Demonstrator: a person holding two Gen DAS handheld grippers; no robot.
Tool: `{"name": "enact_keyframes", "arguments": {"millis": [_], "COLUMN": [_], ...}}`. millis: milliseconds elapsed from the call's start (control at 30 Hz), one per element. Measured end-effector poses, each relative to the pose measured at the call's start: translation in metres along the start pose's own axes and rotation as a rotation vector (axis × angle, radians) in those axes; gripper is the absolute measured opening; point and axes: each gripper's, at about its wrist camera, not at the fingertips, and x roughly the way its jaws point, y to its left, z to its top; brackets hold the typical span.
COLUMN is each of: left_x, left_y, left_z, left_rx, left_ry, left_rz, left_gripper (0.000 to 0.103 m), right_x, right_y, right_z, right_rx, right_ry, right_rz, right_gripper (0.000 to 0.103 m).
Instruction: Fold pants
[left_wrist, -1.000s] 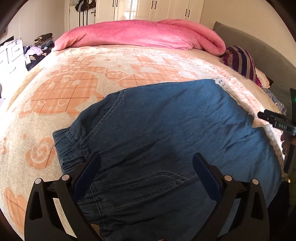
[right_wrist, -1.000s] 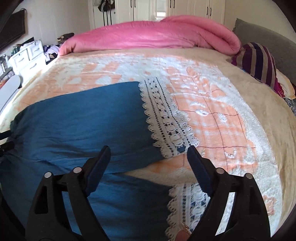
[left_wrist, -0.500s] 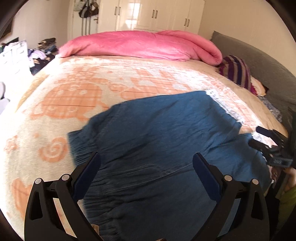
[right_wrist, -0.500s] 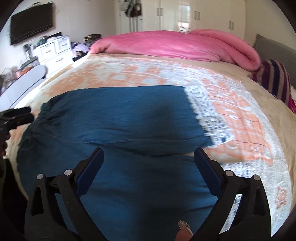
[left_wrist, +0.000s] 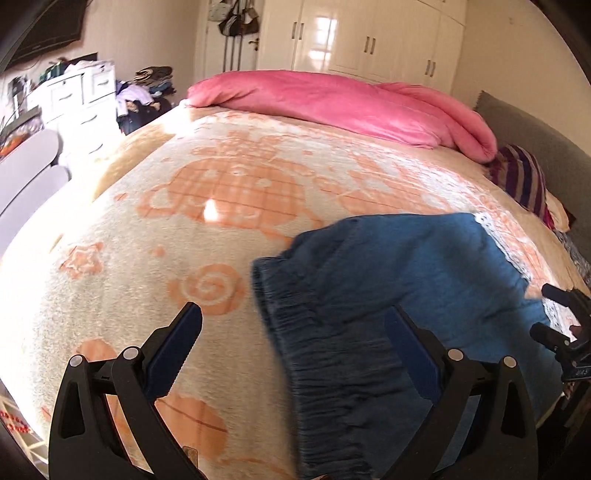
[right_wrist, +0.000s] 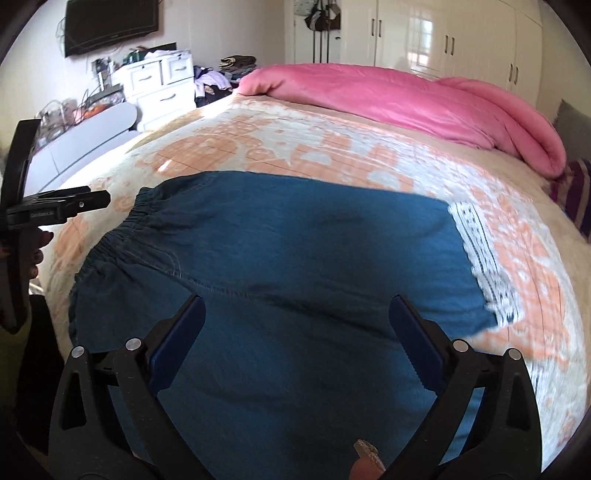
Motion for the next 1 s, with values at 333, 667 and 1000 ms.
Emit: {"name": "enact_keyframes", "arguments": {"millis": [333,667,1000], "left_x": [0.023,0.064,0.094], "left_y": [0.018,0.024,0.015], "left_z": [0.004,0.021,0.040], "left_rx": [-0.029,-0.074,-0.004], "left_ry": [0.037,0.129,0.156], "left_rz": [0.019,-0.056,0.000], "left_gripper": [0.099,0.099,0.099], "right_x": [0.039,0.091,0.124], "right_y": [0.014,0.029,0.049], "right_z": [0.058,0.098,0.118], "right_rx": [-0.070,-0.140,-0.222], "right_ry": [0.017,0.079,0.117], "right_rz": [0.026,0.042,0.054], "right_gripper": [0.094,0.094,0.094]}}
